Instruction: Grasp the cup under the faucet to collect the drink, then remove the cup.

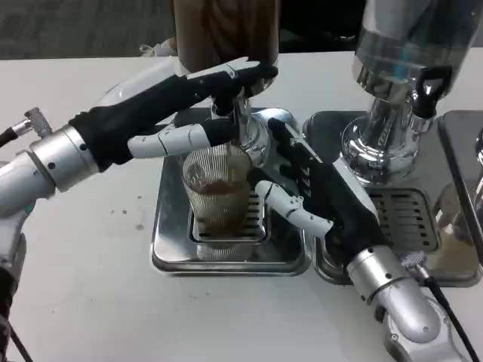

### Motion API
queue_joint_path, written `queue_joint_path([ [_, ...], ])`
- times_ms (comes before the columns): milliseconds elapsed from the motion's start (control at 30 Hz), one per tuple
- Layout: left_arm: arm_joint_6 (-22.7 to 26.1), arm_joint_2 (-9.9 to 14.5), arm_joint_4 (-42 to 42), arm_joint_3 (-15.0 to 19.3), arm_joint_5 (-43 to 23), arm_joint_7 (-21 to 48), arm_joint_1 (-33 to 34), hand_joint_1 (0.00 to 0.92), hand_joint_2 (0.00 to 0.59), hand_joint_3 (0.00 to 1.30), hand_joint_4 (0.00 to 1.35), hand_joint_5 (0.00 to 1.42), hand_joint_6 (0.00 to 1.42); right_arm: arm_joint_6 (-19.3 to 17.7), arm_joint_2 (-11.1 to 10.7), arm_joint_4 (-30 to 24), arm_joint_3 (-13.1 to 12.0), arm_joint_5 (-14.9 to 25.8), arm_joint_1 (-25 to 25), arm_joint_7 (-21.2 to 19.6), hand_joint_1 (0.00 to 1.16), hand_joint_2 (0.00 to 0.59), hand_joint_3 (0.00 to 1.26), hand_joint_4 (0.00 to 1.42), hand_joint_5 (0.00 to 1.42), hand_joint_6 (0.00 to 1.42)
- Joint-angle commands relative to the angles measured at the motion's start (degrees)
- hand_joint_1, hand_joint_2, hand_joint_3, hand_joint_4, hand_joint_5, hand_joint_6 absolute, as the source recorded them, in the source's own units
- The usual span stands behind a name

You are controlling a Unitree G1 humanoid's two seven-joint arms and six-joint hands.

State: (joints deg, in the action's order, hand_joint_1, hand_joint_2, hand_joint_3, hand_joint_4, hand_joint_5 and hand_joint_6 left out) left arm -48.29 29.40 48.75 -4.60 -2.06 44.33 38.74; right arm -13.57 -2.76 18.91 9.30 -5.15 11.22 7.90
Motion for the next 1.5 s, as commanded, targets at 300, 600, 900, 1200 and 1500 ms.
queue_joint_path([
  [300,1.35,1.02,0.0,-0.27,1.24,0.42,-2.56,0.0,0.048,0.15,0.04,0.08,0.04,-1.98,0.83,5.17,-1.1,1.53,4.21,1.84,0.55,0.304,0.05,0.0,0.01,0.05],
  [600,3.63,0.58,-0.35,0.57,-1.2,2.18,-2.78,0.0,0.048,0.15,0.04,0.08,0.04,-2.58,1.47,7.87,-1.6,1.81,5.93,2.58,0.54,0.311,0.05,0.0,0.01,0.05],
  [900,8.03,-0.46,-1.18,2.45,-7.08,6.65,-2.66,0.0,0.048,0.15,0.04,0.08,0.04,-2.86,1.9,8.46,-1.84,1.36,5.61,2.27,0.54,0.308,0.05,0.01,0.01,0.05],
  [1200,9.86,-0.87,-4.13,4.34,-9.43,8.48,-2.46,0.0,0.046,0.16,0.06,0.08,0.05,-3.16,2.22,9.24,-2.07,1.31,5.49,1.98,0.55,0.305,0.05,0.01,0.01,0.05],
  [1500,12.28,-1.59,-7.31,6.17,-11.93,10.51,-2.27,0.0,0.046,0.17,0.06,0.08,0.05,-3.43,2.53,8.69,-2.28,1.18,3.96,1.44,0.55,0.306,0.06,0.01,0.01,0.05],
])
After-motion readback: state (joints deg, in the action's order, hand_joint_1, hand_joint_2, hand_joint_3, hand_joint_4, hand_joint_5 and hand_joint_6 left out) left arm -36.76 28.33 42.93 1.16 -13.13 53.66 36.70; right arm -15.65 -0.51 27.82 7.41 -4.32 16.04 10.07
